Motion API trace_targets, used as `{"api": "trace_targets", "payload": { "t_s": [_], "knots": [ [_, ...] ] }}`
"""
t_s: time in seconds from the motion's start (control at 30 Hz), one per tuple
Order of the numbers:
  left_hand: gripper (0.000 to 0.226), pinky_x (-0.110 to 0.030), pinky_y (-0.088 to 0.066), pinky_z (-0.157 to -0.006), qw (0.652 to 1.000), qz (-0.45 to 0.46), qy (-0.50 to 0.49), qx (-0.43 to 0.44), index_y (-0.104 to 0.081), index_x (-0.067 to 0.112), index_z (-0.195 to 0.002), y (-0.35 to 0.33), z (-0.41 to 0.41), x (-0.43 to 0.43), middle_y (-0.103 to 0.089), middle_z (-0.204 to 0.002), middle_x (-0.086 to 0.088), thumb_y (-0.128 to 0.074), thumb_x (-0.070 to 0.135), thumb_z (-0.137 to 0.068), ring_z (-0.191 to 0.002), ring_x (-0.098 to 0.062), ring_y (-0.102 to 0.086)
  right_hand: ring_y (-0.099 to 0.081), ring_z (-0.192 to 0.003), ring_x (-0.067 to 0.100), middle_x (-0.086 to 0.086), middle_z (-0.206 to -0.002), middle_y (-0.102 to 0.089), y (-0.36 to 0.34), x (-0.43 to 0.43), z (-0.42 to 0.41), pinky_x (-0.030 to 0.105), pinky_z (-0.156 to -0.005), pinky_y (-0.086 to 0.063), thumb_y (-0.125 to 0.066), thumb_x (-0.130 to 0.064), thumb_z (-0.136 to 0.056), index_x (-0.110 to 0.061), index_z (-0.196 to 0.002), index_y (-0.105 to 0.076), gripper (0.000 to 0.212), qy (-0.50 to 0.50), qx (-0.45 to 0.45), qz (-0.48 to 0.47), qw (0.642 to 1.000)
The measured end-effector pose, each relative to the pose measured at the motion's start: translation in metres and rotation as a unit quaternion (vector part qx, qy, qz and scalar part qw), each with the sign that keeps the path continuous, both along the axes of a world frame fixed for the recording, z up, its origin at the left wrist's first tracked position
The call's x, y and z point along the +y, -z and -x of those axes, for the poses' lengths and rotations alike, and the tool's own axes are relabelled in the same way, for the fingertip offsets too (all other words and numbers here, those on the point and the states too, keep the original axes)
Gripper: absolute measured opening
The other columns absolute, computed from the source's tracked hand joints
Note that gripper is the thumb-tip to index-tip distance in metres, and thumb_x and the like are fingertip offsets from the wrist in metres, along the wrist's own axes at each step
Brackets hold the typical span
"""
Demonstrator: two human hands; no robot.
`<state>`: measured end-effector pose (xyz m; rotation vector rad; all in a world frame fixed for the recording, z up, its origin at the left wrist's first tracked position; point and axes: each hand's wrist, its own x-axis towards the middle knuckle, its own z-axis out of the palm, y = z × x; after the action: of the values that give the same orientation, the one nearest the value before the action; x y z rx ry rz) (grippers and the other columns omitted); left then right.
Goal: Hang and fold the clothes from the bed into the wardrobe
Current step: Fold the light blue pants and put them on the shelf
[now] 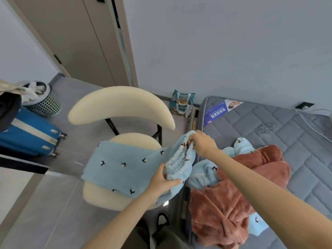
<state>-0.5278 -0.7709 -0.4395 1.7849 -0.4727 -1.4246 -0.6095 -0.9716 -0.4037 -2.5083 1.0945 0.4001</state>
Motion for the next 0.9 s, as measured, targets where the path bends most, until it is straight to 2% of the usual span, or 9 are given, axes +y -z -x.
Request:
{"api": "trace_targets", "payload": {
  "t_s": [0.17,0.27,0.4,0.5,0.57,0.63,0.73,0.8,0.9],
  "knots": [
    [0.068,-0.043,-0.048,-0.101,0.996,-0.071,-0.042,0.043,-0.037,0.024,-0.138,0.059,-0.041,0.026,-0.050,-0.136,0.002,-0.074,0.031,-0.082,-0.121,-0.018,-0.053,-0.057,-0.099,0.034,0.011,-0.119,-0.046,0.055,0.029,-0.069,0.035,-0.071,-0.040,-0.048,-0.005,-0.095,-0.013,-0.119,-0.060,0.028,-0.027,0.075,-0.003,0.997],
    [0.067,-0.043,-0.051,-0.096,0.989,-0.101,-0.087,0.070,-0.035,0.023,-0.139,0.101,-0.071,0.036,-0.051,-0.136,0.000,-0.073,0.027,-0.084,-0.118,-0.019,-0.056,-0.057,-0.095,0.034,0.012,-0.119,-0.044,0.098,0.045,-0.109,0.034,-0.070,-0.040,-0.046,-0.004,-0.095,-0.012,-0.121,-0.058,0.029,-0.026,0.074,-0.020,0.997],
    [0.051,-0.034,-0.056,-0.078,0.973,-0.128,-0.160,0.109,-0.040,0.028,-0.125,0.152,-0.109,0.050,-0.057,-0.126,0.001,-0.071,0.019,-0.085,-0.104,-0.016,-0.062,-0.055,-0.103,0.034,0.013,-0.128,-0.045,0.157,0.062,-0.137,0.033,-0.082,-0.043,-0.040,0.005,-0.092,-0.019,-0.131,-0.053,0.048,0.011,-0.048,-0.165,0.985],
    [0.057,-0.038,-0.053,-0.082,0.957,-0.160,-0.211,0.117,-0.037,0.021,-0.135,0.182,-0.125,0.063,-0.053,-0.131,-0.004,-0.068,0.016,-0.088,-0.106,-0.021,-0.060,-0.049,-0.118,0.028,0.011,-0.140,-0.044,0.192,0.077,-0.132,0.026,-0.095,-0.039,-0.040,0.005,-0.094,-0.027,-0.142,-0.041,0.058,0.078,-0.128,-0.266,0.952],
    [0.064,-0.040,-0.049,-0.089,0.954,-0.208,-0.214,0.035,-0.031,0.016,-0.142,0.193,-0.132,0.069,-0.043,-0.138,-0.013,-0.066,0.014,-0.088,-0.111,-0.028,-0.053,-0.042,-0.129,0.024,0.006,-0.147,-0.039,0.212,0.088,-0.115,0.024,-0.100,-0.034,-0.043,0.000,-0.095,-0.029,-0.144,-0.037,0.057,0.134,-0.142,-0.257,0.947],
    [0.074,-0.043,-0.040,-0.100,0.950,-0.222,-0.179,-0.122,-0.025,0.013,-0.147,0.197,-0.133,0.072,-0.029,-0.142,-0.019,-0.067,0.013,-0.086,-0.123,-0.035,-0.040,-0.036,-0.133,0.024,0.004,-0.149,-0.035,0.232,0.099,-0.093,0.028,-0.101,-0.034,-0.047,-0.005,-0.094,-0.028,-0.146,-0.034,0.058,0.196,-0.145,-0.229,0.943],
    [0.071,-0.051,-0.031,-0.107,0.916,-0.096,-0.004,-0.389,-0.034,0.021,-0.147,0.195,-0.131,0.066,-0.029,-0.145,-0.016,-0.067,0.012,-0.085,-0.132,-0.036,-0.030,-0.029,-0.137,0.032,0.007,-0.149,-0.032,0.254,0.108,-0.063,0.043,-0.109,-0.030,-0.055,-0.019,-0.094,-0.025,-0.149,-0.025,0.063,0.347,-0.124,-0.204,0.907],
    [0.063,-0.058,-0.017,-0.113,0.862,-0.003,0.136,-0.488,-0.041,0.027,-0.145,0.202,-0.130,0.054,-0.030,-0.152,-0.012,-0.062,0.012,-0.088,-0.141,-0.036,-0.025,-0.026,-0.139,0.036,0.010,-0.152,-0.029,0.268,0.111,-0.049,0.049,-0.114,-0.026,-0.061,-0.033,-0.091,-0.024,-0.151,-0.016,0.076,0.459,-0.103,-0.238,0.849],
    [0.054,-0.056,0.000,-0.115,0.817,0.024,0.262,-0.514,-0.038,0.032,-0.146,0.217,-0.127,0.033,-0.016,-0.160,-0.004,-0.051,0.018,-0.096,-0.148,-0.031,-0.008,-0.032,-0.138,0.035,0.010,-0.154,-0.029,0.285,0.115,-0.035,0.049,-0.113,-0.029,-0.068,-0.042,-0.086,-0.020,-0.154,-0.004,0.097,0.581,-0.140,-0.331,0.731]
  ]
}}
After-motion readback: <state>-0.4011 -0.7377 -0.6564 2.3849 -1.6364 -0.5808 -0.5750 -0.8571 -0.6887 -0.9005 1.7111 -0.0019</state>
